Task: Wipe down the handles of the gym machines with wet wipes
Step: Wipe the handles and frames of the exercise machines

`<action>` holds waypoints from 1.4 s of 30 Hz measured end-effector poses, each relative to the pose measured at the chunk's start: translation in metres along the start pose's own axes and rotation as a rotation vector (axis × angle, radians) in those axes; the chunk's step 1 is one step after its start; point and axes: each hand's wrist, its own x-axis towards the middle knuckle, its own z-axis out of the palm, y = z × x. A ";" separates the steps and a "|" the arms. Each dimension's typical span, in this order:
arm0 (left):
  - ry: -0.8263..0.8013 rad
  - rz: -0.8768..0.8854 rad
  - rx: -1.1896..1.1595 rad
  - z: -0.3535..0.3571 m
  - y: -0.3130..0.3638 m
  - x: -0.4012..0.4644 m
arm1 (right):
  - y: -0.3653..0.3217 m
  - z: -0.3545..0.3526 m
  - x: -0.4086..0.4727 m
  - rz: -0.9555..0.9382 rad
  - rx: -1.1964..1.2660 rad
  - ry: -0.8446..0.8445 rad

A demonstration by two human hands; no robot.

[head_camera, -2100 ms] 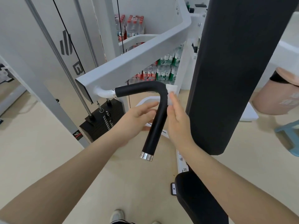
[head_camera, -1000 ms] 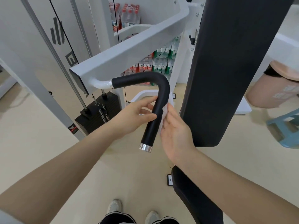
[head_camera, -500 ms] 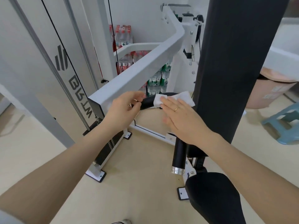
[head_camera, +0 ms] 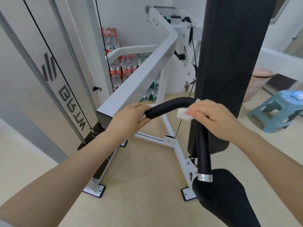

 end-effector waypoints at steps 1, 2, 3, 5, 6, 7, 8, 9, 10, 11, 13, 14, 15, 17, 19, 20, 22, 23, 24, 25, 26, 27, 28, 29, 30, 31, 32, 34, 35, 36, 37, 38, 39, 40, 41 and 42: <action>-0.008 0.007 0.005 0.002 0.000 0.002 | -0.004 -0.002 0.005 0.068 0.163 0.104; -0.005 0.016 0.002 0.003 0.001 0.005 | -0.006 -0.004 0.012 0.145 0.321 0.167; 0.003 0.026 -0.005 0.004 0.002 0.008 | -0.009 -0.006 0.019 0.219 0.474 0.182; 0.021 0.031 -0.030 0.007 0.005 0.013 | -0.011 -0.008 0.033 0.366 0.778 0.162; 0.027 0.024 -0.046 0.008 0.006 0.015 | -0.009 -0.009 0.039 0.437 0.896 0.181; 0.031 0.017 -0.062 0.008 0.007 0.015 | -0.004 -0.010 0.045 0.506 0.978 0.215; 0.032 0.012 -0.072 0.008 0.007 0.016 | 0.004 -0.012 0.051 0.567 1.022 0.236; 0.030 0.011 -0.078 0.008 0.006 0.016 | 0.015 -0.012 0.056 0.617 1.048 0.225; 0.027 0.008 -0.081 0.008 0.005 0.017 | 0.027 -0.011 0.060 0.663 1.078 0.173; 0.024 0.002 -0.082 0.008 0.004 0.017 | 0.038 -0.009 0.064 0.707 1.116 0.076; 0.027 -0.024 -0.089 0.007 0.004 0.018 | 0.054 0.000 0.072 0.764 1.203 -0.219; 0.033 -0.038 -0.089 0.007 0.004 0.018 | 0.058 0.007 0.075 0.765 1.264 -0.362; 0.042 -0.056 -0.085 0.008 0.006 0.018 | 0.061 0.013 0.079 0.756 1.336 -0.466; 0.065 -0.096 -0.069 0.009 0.010 0.016 | 0.063 0.027 0.088 0.711 1.470 -0.607; 0.091 -0.123 -0.038 0.012 0.013 0.013 | 0.066 0.035 0.098 0.640 1.543 -0.714; 0.106 -0.136 -0.022 0.013 0.015 0.012 | 0.068 0.038 0.104 0.613 1.548 -0.767; 0.143 -0.191 -0.002 0.017 0.020 0.009 | 0.073 0.043 0.118 0.554 1.555 -0.922; 0.163 -0.226 0.013 0.019 0.024 0.008 | 0.074 0.044 0.125 0.507 1.567 -1.033; 0.179 -0.254 0.034 0.020 0.028 0.006 | 0.074 0.046 0.133 0.461 1.565 -1.139; 0.193 -0.270 0.055 0.022 0.033 0.006 | 0.072 0.046 0.141 0.415 1.535 -1.232; 0.205 -0.278 0.074 0.024 0.038 0.005 | 0.070 0.047 0.150 0.370 1.468 -1.291; 0.222 -0.289 0.093 0.027 0.042 0.004 | 0.066 0.045 0.158 0.322 1.385 -1.332; 0.245 -0.301 0.111 0.029 0.047 0.003 | 0.064 0.043 0.165 0.260 1.298 -1.350; 0.269 -0.320 0.129 0.032 0.052 0.003 | 0.064 0.039 0.171 0.190 1.213 -1.355; 0.291 -0.343 0.144 0.033 0.057 0.003 | 0.066 0.033 0.177 0.128 1.145 -1.349; 0.305 -0.372 0.154 0.035 0.061 0.003 | 0.067 0.027 0.181 0.089 1.109 -1.350; 0.315 -0.399 0.157 0.036 0.064 0.003 | 0.069 0.022 0.185 0.071 1.090 -1.356; 0.336 -0.462 0.151 0.036 0.069 0.004 | 0.065 0.021 0.188 0.035 0.999 -1.368; 0.352 -0.496 0.143 0.036 0.070 0.004 | 0.059 0.024 0.187 0.020 0.944 -1.388; 0.360 -0.526 0.131 0.036 0.070 0.004 | 0.052 0.030 0.186 0.012 0.923 -1.412; 0.363 -0.548 0.126 0.036 0.070 0.004 | 0.044 0.036 0.185 0.009 0.930 -1.434; 0.366 -0.556 0.123 0.036 0.069 0.004 | 0.037 0.041 0.183 0.008 0.939 -1.446; 0.370 -0.553 0.121 0.037 0.068 0.003 | 0.035 0.042 0.182 -0.003 0.936 -1.449; 0.380 -0.539 0.119 0.038 0.068 0.003 | 0.035 0.037 0.181 -0.022 0.916 -1.442; 0.389 -0.522 0.121 0.039 0.067 0.002 | 0.040 0.029 0.181 -0.043 0.893 -1.424; 0.398 -0.500 0.135 0.041 0.066 0.001 | 0.048 0.020 0.181 -0.060 0.871 -1.393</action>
